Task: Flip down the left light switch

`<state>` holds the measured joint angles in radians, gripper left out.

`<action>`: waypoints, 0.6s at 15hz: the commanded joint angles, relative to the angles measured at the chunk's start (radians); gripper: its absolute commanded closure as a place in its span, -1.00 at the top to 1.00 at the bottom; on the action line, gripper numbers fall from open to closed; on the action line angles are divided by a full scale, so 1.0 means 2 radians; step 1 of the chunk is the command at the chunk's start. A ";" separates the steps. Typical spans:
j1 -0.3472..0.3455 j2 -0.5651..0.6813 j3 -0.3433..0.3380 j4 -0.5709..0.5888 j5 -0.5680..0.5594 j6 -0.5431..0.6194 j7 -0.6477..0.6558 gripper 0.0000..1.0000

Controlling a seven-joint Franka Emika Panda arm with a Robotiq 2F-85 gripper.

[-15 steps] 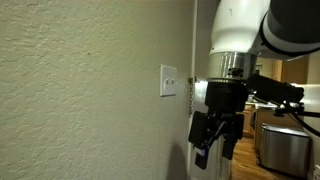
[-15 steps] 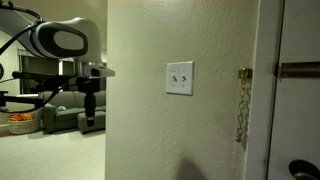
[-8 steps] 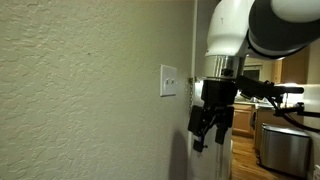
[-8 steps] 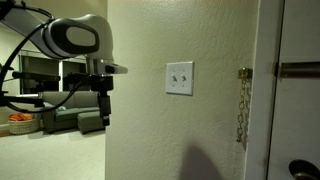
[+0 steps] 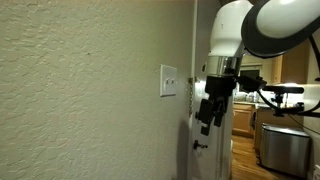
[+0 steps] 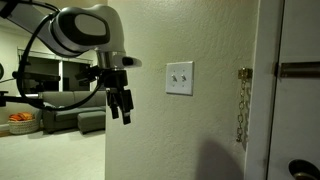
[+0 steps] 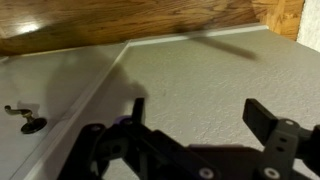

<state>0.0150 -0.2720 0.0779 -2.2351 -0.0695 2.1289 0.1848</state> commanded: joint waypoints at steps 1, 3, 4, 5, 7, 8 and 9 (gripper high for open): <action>-0.009 -0.005 -0.011 0.011 -0.017 -0.019 -0.023 1.00; -0.005 0.000 -0.010 0.007 -0.010 -0.002 -0.015 1.00; -0.006 0.000 -0.011 0.008 -0.011 -0.002 -0.015 1.00; -0.007 0.000 -0.011 0.008 -0.011 -0.002 -0.015 1.00; -0.006 0.000 -0.011 0.008 -0.011 -0.002 -0.015 1.00; -0.006 0.000 -0.011 0.008 -0.011 -0.002 -0.015 1.00; -0.006 0.000 -0.011 0.008 -0.011 -0.002 -0.015 1.00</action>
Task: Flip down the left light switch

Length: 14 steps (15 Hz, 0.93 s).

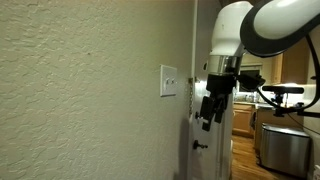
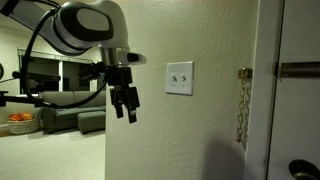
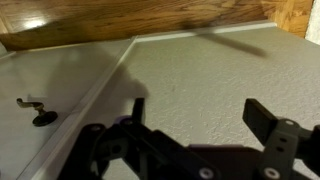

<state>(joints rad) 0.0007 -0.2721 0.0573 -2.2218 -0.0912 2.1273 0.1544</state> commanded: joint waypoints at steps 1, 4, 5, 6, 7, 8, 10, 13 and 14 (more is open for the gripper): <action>0.001 0.000 -0.001 0.001 0.000 -0.002 0.000 1.00; -0.005 0.012 -0.006 0.016 -0.005 0.005 -0.001 1.00; -0.008 0.019 -0.009 0.025 -0.005 0.008 -0.003 1.00; -0.009 0.024 -0.012 0.034 -0.004 0.010 -0.004 1.00; -0.010 0.032 -0.015 0.046 -0.001 0.011 -0.007 1.00; -0.010 0.038 -0.018 0.055 0.000 0.013 -0.009 1.00; -0.011 0.055 -0.025 0.079 0.006 0.015 -0.021 1.00; -0.010 0.078 -0.033 0.115 0.013 0.011 -0.044 1.00; -0.010 0.083 -0.034 0.125 0.016 0.011 -0.049 1.00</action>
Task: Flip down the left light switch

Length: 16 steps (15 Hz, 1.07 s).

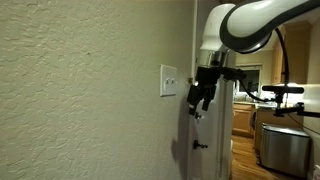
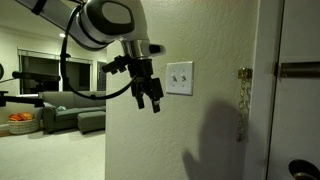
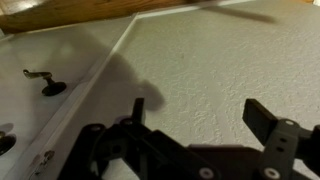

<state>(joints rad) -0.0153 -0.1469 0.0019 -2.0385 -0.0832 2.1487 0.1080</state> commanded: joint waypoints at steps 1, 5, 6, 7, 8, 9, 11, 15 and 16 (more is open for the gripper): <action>-0.002 0.025 -0.008 0.044 0.013 0.000 -0.031 0.50; -0.003 0.034 -0.012 0.077 0.020 0.000 -0.040 0.05; -0.003 0.034 -0.013 0.082 0.022 0.001 -0.042 -0.06; -0.002 0.032 -0.013 0.088 0.026 0.003 -0.046 -0.21; -0.002 0.030 -0.014 0.093 0.027 0.004 -0.046 -0.33; -0.002 0.029 -0.014 0.099 0.029 0.003 -0.048 -0.45; -0.001 0.025 -0.013 0.106 0.035 0.002 -0.052 -0.34; 0.002 0.020 -0.011 0.119 0.044 0.010 -0.063 -0.12; 0.002 0.020 -0.010 0.122 0.044 0.013 -0.066 -0.07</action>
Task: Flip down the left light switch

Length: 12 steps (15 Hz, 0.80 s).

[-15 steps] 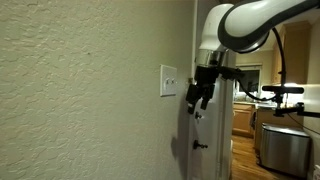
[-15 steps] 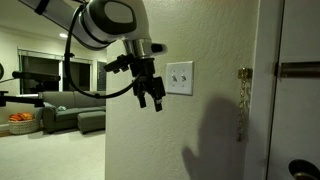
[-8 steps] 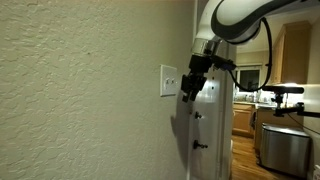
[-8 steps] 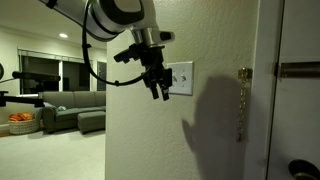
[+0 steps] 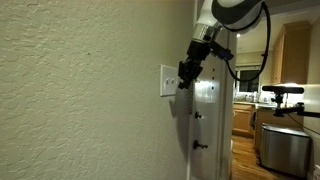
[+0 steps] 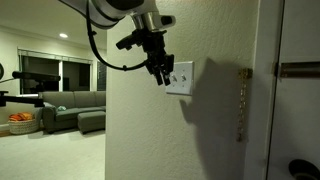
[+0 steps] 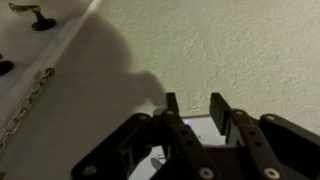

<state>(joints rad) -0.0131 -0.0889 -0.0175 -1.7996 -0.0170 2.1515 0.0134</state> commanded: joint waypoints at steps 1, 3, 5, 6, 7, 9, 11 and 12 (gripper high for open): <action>0.002 -0.009 0.000 0.008 0.011 0.013 -0.020 0.01; 0.002 -0.008 0.002 0.017 0.012 0.019 -0.022 -0.07; 0.003 -0.005 0.003 0.024 0.013 0.029 -0.025 -0.15; 0.003 -0.004 0.004 0.027 0.014 0.032 -0.025 -0.26; 0.004 -0.002 0.004 0.031 0.017 0.035 -0.027 -0.64; 0.006 0.001 0.005 0.035 0.024 0.041 -0.032 -0.76; 0.007 0.006 0.005 0.039 0.031 0.047 -0.036 -0.69; 0.007 0.008 0.005 0.040 0.035 0.050 -0.039 -0.58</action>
<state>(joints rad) -0.0028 -0.0870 -0.0043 -1.7353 0.0192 2.2280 -0.0282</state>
